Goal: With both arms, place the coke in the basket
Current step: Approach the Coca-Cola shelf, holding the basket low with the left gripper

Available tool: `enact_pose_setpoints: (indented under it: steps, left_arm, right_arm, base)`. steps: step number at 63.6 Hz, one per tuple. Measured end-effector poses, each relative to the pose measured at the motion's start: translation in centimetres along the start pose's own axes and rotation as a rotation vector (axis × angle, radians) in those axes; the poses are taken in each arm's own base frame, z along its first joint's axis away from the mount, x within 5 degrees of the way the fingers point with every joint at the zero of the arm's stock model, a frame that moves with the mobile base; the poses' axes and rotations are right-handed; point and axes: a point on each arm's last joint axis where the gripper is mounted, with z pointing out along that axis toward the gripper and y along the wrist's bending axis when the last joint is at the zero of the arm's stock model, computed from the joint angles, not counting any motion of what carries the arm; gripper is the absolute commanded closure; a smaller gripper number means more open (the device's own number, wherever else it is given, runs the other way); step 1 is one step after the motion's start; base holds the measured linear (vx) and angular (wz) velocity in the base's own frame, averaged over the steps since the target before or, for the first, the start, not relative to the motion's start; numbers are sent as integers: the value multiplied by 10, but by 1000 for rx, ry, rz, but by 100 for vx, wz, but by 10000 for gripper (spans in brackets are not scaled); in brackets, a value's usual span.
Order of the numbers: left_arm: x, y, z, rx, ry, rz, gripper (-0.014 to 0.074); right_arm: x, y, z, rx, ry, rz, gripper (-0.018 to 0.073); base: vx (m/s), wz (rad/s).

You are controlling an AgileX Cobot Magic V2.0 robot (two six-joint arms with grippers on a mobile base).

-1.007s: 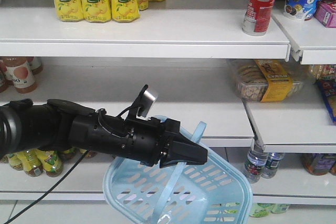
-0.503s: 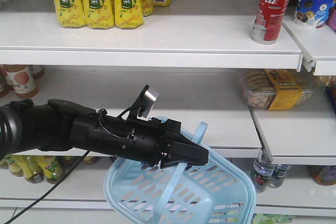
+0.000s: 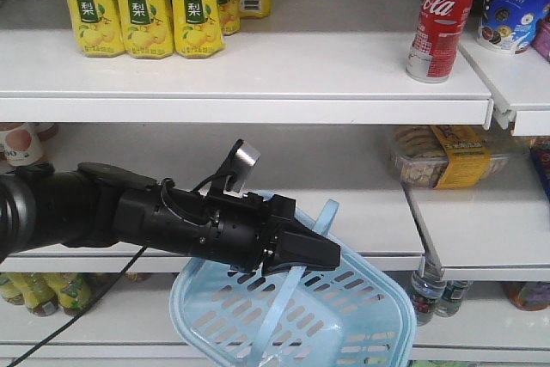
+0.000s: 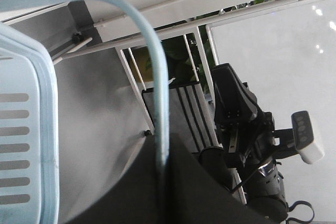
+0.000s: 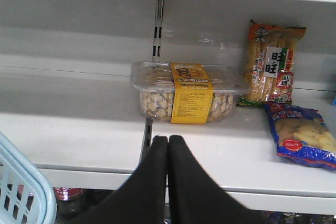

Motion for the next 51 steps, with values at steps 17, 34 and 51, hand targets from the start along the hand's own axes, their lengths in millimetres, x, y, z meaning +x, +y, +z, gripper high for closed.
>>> enact_pose_setpoints:
  steps: [17,34,51]
  left_arm:
    - [0,0,0,0,0,0,602]
    - [0,0,0,0,0,0,602]
    - [0,0,0,0,0,0,602]
  right_arm:
    - [0,0,0,0,0,0,569]
    - [0,0,0,0,0,0,569]
    - [0,0,0,0,0,0,569]
  base:
    - [5,-5]
    - [4,-3]
    - [3,0]
